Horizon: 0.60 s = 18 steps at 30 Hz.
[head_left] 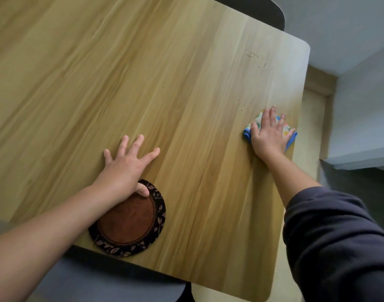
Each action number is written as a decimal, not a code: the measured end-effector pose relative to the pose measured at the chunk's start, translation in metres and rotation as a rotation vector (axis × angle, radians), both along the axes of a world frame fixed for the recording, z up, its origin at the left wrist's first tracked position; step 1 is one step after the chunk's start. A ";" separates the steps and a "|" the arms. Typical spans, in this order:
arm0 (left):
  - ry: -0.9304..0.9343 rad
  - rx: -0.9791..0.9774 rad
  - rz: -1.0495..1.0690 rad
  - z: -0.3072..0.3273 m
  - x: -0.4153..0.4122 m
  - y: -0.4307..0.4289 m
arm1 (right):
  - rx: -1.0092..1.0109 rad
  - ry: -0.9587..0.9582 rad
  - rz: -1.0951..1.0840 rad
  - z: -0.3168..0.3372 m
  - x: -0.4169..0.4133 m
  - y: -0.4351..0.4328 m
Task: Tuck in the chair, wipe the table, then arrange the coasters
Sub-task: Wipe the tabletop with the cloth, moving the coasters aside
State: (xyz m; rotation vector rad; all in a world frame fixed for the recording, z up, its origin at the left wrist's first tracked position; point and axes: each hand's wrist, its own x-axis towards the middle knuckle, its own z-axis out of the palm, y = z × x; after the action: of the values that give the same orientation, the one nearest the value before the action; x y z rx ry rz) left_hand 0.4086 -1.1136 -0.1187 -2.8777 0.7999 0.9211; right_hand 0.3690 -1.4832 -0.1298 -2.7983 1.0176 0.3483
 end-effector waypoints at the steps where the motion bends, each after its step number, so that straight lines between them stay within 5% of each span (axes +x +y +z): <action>1: -0.005 -0.004 -0.002 0.000 -0.001 0.000 | 0.001 -0.002 0.028 -0.001 -0.005 0.011; 12: 0.022 -0.003 -0.055 0.013 -0.002 -0.001 | 0.050 0.022 0.276 -0.005 -0.112 0.167; 18: 0.024 0.033 -0.102 0.014 -0.002 -0.001 | 0.024 0.021 0.460 -0.010 -0.118 0.165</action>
State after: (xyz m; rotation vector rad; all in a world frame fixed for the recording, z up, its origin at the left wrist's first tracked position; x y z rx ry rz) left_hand 0.4066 -1.1148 -0.1052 -2.7739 0.9153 0.9493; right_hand 0.2508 -1.3186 -0.1395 -2.9875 0.3556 0.4350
